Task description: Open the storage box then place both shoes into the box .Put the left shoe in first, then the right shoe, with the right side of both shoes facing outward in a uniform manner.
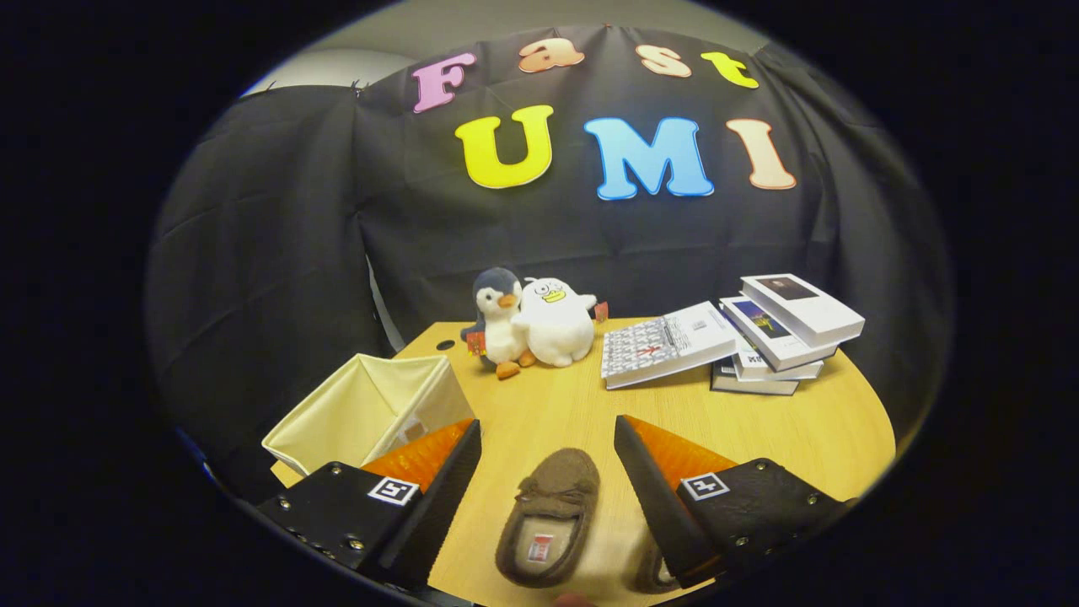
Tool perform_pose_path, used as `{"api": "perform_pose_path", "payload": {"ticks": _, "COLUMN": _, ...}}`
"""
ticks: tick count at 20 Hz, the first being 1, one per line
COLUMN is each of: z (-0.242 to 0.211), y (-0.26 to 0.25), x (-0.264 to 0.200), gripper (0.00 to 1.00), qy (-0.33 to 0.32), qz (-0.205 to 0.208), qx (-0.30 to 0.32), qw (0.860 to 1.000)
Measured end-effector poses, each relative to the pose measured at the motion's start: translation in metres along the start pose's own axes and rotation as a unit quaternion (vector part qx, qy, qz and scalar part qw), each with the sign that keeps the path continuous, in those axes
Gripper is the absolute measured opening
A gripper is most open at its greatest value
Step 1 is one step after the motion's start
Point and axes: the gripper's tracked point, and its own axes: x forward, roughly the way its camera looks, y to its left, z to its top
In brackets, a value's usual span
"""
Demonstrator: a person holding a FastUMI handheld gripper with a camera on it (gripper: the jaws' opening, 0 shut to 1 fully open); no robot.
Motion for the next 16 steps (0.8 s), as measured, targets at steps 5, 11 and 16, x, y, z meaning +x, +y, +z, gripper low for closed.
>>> {"api": "perform_pose_path", "payload": {"ticks": 5, "z": -0.064, "y": -0.016, "x": 0.016, "gripper": 0.98, "qy": 0.069, "qz": -0.007, "qx": -0.01, "qw": 0.998}}
{"api": "perform_pose_path", "payload": {"ticks": 11, "z": -0.128, "y": -0.027, "x": 0.034, "gripper": 0.98, "qy": 0.157, "qz": -0.017, "qx": -0.006, "qw": 0.987}}
{"api": "perform_pose_path", "payload": {"ticks": 16, "z": -0.162, "y": -0.025, "x": 0.053, "gripper": 0.73, "qy": 0.218, "qz": -0.021, "qx": 0.027, "qw": 0.975}}
